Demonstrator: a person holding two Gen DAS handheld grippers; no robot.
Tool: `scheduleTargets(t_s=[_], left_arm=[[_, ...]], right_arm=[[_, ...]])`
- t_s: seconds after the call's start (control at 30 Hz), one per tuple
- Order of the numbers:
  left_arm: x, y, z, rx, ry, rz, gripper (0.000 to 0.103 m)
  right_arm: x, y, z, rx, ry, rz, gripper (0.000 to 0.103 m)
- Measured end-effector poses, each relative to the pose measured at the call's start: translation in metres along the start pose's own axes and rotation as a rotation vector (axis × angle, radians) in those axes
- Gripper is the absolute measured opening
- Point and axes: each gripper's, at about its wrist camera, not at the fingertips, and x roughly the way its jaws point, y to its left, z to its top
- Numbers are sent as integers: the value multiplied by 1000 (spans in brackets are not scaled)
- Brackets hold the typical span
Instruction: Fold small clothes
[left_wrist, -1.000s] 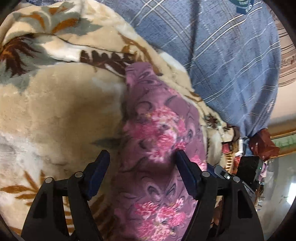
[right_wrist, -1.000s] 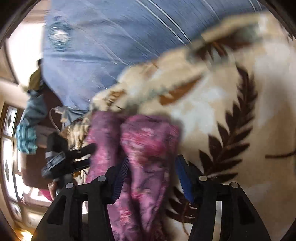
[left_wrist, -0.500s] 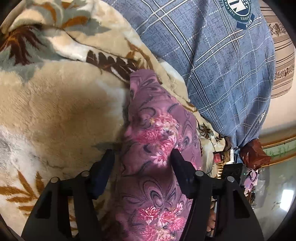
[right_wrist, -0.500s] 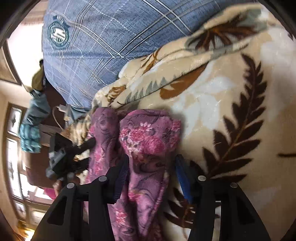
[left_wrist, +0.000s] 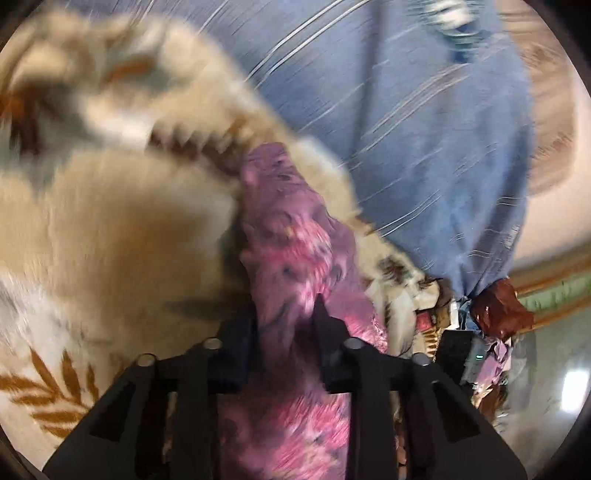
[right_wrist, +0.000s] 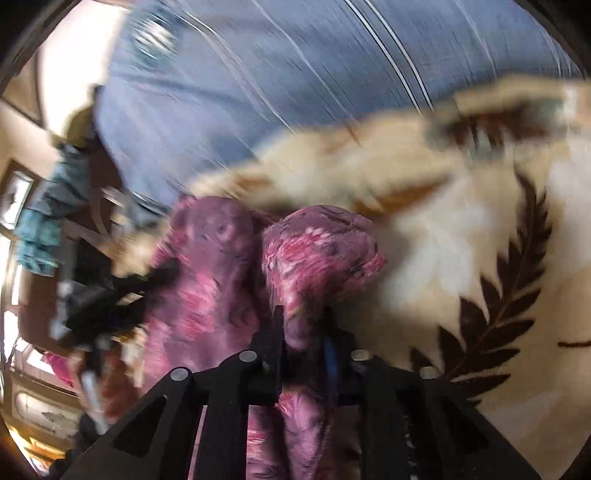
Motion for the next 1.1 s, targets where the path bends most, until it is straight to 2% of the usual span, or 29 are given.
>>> scheduleTargets(t_s=[0.03, 0.1, 0.13, 0.2, 0.27, 0.33, 0.4, 0.53, 0.57, 0.6, 0.63, 0.67, 0.73, 0.8, 0.87, 0.9, 0.93, 1.03, 1.1], left_arm=[[0, 3, 1, -12, 18, -14, 34], [-8, 3, 3, -20, 28, -43, 40], [-17, 0, 3, -18, 12, -49, 47], [-42, -9, -2, 2, -33, -76, 55], [-64, -20, -13, 50, -78, -24, 56], [-81, -30, -29, 124, -109, 57, 58], [-87, -31, -51, 161, -107, 96, 58], [-73, -9, -94, 140, -58, 127, 58], [-64, 1, -102, 114, -32, 120, 58], [-61, 10, -104, 92, -26, 102, 60], [-59, 13, -104, 79, -31, 89, 66], [-56, 19, -101, 61, -33, 78, 69], [-51, 29, -97, 10, -22, 49, 70], [-52, 37, -96, -47, -28, 11, 70], [-52, 33, -96, -22, -34, 34, 61], [-51, 27, -98, 20, -39, 62, 52], [-49, 22, -100, 47, -35, 66, 37], [-56, 14, -101, 74, -44, 58, 11], [-62, 7, -102, 138, -77, 94, 8]], right_arm=[[3, -9, -3, 40, 8, 30, 26], [-8, -11, -2, 92, 5, 50, 34], [-19, -7, -2, 82, -12, 64, 36], [-50, 5, -7, 42, -89, 80, 53], [-70, 14, -19, 37, -124, 118, 55], [-76, 16, -33, 48, -122, 164, 56], [-78, 15, -60, 65, -118, 174, 55], [-75, 17, -92, 77, -108, 137, 55], [-71, 19, -97, 66, -106, 89, 52], [-67, 20, -97, 55, -105, 63, 45], [-61, 23, -99, 35, -97, 25, 35], [-59, 23, -99, 24, -95, -23, 16], [-61, 21, -99, 34, -95, -57, 14], [-68, 16, -99, 65, -104, -5, 13], [-67, 21, -99, 32, -100, -17, 13], [-64, 18, -101, 33, -90, -32, 13], [-59, 13, -102, 52, -76, -34, 13], [-56, -3, -103, 130, -57, 19, 13], [-64, 2, -104, 95, -77, -2, 13]])
